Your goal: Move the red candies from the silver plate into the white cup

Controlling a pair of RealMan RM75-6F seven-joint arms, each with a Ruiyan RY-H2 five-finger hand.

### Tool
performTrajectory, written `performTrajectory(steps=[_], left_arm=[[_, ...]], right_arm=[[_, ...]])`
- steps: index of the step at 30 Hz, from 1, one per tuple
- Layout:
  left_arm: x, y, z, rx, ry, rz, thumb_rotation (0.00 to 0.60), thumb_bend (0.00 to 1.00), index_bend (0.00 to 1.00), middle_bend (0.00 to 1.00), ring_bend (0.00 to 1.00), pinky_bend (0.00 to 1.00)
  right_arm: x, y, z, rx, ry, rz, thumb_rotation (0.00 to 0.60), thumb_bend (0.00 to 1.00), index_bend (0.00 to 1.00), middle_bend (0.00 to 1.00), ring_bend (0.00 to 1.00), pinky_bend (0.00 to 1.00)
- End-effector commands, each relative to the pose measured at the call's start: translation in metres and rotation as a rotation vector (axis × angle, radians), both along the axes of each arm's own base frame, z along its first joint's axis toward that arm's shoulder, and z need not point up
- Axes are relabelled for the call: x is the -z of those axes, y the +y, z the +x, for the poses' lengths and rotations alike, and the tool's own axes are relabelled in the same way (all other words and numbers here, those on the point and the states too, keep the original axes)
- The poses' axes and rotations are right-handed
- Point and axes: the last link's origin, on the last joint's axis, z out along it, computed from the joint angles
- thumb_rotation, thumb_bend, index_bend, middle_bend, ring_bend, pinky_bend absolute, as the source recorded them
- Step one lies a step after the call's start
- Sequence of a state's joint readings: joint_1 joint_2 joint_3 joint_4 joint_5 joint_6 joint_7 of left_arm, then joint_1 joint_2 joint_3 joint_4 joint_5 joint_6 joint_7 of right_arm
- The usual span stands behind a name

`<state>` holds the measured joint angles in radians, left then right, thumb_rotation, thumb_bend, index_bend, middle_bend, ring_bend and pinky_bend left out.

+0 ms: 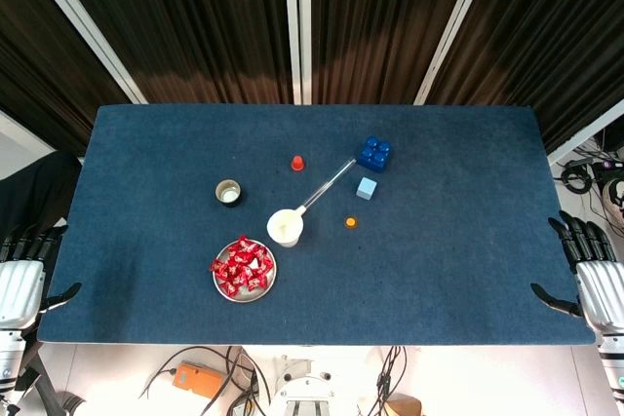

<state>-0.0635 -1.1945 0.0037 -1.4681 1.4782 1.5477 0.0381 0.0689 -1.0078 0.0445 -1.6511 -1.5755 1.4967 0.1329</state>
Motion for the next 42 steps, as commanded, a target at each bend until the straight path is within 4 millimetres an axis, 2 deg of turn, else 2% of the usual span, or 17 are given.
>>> performTrajectory(steps=[1, 3, 5, 6, 7, 8, 10, 12, 14, 18, 25, 31, 42], left_arm=[[0.001, 0.005, 0.004, 0.012, 0.007, -0.005, 0.600, 0.07, 0.14, 0.18, 0.12, 0.06], [0.001, 0.011, 0.011, 0.045, 0.007, 0.007, 0.600, 0.07, 0.14, 0.23, 0.18, 0.11], [0.005, 0.017, 0.024, 0.102, 0.002, 0.009, 0.600, 0.07, 0.14, 0.34, 0.31, 0.26], [0.008, 0.021, 0.030, 0.127, -0.005, 0.005, 0.600, 0.07, 0.14, 0.42, 0.39, 0.37], [0.012, 0.027, 0.039, 0.165, -0.019, -0.006, 0.600, 0.07, 0.15, 0.46, 0.43, 0.42], [0.017, 0.031, 0.046, 0.191, -0.029, -0.020, 0.600, 0.07, 0.18, 0.56, 0.52, 0.55], [0.029, 0.041, 0.062, 0.242, -0.047, -0.069, 0.600, 0.08, 0.24, 0.72, 0.68, 0.72], [0.043, 0.049, 0.076, 0.269, -0.062, -0.128, 0.600, 0.10, 0.28, 0.83, 0.79, 0.81], [0.058, 0.057, 0.089, 0.294, -0.065, -0.202, 0.600, 0.15, 0.31, 0.88, 0.84, 0.82], [0.085, 0.067, 0.099, 0.287, -0.017, -0.309, 0.600, 0.21, 0.34, 0.97, 0.93, 0.86], [0.123, 0.068, 0.099, 0.250, 0.040, -0.404, 0.600, 0.21, 0.36, 0.98, 0.94, 0.86], [0.139, 0.068, 0.098, 0.240, 0.040, -0.437, 0.600, 0.26, 0.39, 0.98, 0.94, 0.86], [0.156, 0.073, 0.102, 0.271, 0.045, -0.454, 0.600, 0.25, 0.39, 0.98, 0.94, 0.86]], right_arm=[[-0.001, -0.010, 0.006, -0.012, -0.001, -0.007, 0.600, 0.33, 0.00, 0.03, 0.00, 0.00], [-0.002, -0.015, 0.010, -0.023, -0.002, -0.012, 0.600, 0.33, 0.00, 0.03, 0.00, 0.00], [-0.005, -0.020, 0.014, -0.034, 0.005, -0.019, 0.600, 0.33, 0.00, 0.03, 0.00, 0.00], [-0.006, -0.022, 0.015, -0.039, 0.009, -0.023, 0.600, 0.33, 0.00, 0.03, 0.00, 0.00], [-0.007, -0.024, 0.017, -0.045, 0.016, -0.027, 0.600, 0.33, 0.00, 0.03, 0.00, 0.00], [-0.008, -0.025, 0.019, -0.049, 0.020, -0.030, 0.600, 0.33, 0.00, 0.03, 0.00, 0.00], [-0.010, -0.026, 0.021, -0.054, 0.028, -0.031, 0.600, 0.33, 0.00, 0.03, 0.00, 0.00], [-0.012, -0.026, 0.022, -0.057, 0.034, -0.033, 0.600, 0.33, 0.00, 0.03, 0.00, 0.00], [-0.015, -0.025, 0.024, -0.060, 0.038, -0.041, 0.600, 0.33, 0.00, 0.03, 0.00, 0.00], [-0.022, -0.023, 0.025, -0.065, 0.037, -0.065, 0.600, 0.33, 0.00, 0.03, 0.00, 0.00], [-0.018, -0.023, 0.020, -0.044, 0.032, -0.047, 0.600, 0.33, 0.00, 0.03, 0.00, 0.00], [-0.015, -0.023, 0.016, -0.033, 0.027, -0.043, 0.600, 0.33, 0.00, 0.03, 0.00, 0.00], [-0.015, -0.024, 0.013, -0.021, 0.029, -0.043, 0.600, 0.33, 0.00, 0.03, 0.00, 0.00]])
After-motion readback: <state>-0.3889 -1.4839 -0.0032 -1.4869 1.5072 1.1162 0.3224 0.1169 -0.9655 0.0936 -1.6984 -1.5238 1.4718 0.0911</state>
